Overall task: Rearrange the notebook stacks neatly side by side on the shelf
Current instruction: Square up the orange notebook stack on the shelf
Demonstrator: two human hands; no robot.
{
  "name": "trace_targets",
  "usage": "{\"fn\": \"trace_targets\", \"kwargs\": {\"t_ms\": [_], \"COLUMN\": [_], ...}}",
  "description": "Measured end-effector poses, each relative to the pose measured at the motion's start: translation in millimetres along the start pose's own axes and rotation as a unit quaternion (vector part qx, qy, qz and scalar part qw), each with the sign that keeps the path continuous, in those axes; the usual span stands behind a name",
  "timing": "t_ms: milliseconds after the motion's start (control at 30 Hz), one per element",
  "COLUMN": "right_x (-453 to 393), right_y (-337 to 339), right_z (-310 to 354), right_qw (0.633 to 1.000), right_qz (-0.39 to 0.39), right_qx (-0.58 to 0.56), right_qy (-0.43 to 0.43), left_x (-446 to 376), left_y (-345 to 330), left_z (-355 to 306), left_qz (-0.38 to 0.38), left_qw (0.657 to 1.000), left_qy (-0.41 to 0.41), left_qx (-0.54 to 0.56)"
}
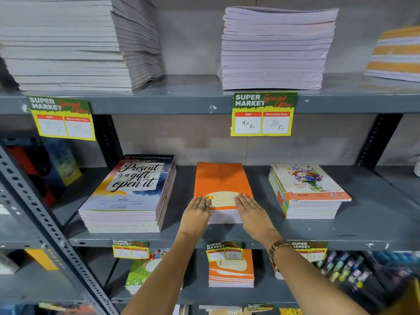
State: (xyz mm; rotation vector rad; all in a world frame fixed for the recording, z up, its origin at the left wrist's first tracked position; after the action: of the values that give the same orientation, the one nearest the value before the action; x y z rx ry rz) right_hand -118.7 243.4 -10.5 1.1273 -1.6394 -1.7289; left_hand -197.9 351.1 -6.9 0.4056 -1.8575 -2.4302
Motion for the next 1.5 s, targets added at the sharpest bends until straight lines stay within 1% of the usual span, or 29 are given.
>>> {"fn": "trace_targets", "kwargs": {"t_ms": [200, 333, 533, 767, 867, 967, 1167, 1500], "right_x": [2, 2, -1, -1, -1, -1, -1, -3], "right_y": [-2, -2, -3, 9, 12, 14, 16, 14], "right_z": [1, -3, -6, -11, -10, -9, -9, -8], "right_qw": [1.0, 0.999, 0.999, 0.995, 0.995, 0.995, 0.996, 0.997], "right_qz": [-0.021, -0.029, -0.011, -0.02, -0.021, -0.018, -0.005, 0.03], "right_qx": [-0.002, -0.024, -0.039, -0.087, -0.094, -0.092, -0.076, -0.061], "right_qy": [-0.011, -0.023, -0.027, -0.036, -0.04, -0.042, -0.038, -0.024], "left_x": [3, 3, 3, -2, -5, -5, -4, -1], "left_y": [-3, -4, -3, 7, 10, 10, 12, 15], "left_z": [1, 1, 1, 11, 16, 20, 22, 18], "left_qz": [0.006, 0.009, 0.008, -0.005, 0.011, 0.037, 0.052, 0.037], "left_qw": [1.0, 1.0, 1.0, 0.995, 0.988, 0.983, 0.979, 0.984], "left_qy": [-0.012, -0.015, -0.017, 0.019, 0.049, 0.073, 0.102, 0.09], "left_qx": [-0.006, -0.006, 0.005, 0.093, 0.144, 0.164, 0.171, 0.149]}}
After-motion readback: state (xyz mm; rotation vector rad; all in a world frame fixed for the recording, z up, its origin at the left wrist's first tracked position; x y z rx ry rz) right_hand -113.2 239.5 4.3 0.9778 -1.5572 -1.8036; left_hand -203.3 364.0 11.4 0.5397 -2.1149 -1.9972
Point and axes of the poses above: each hand's wrist, its own x-axis away from the middle knuckle, its own y-axis out of the back of the hand, z = x × y, the point moved 9 cm from there along -x, towards the middle knuckle, and after that the axes turned 1 degree about x, right-handed, at the moved point
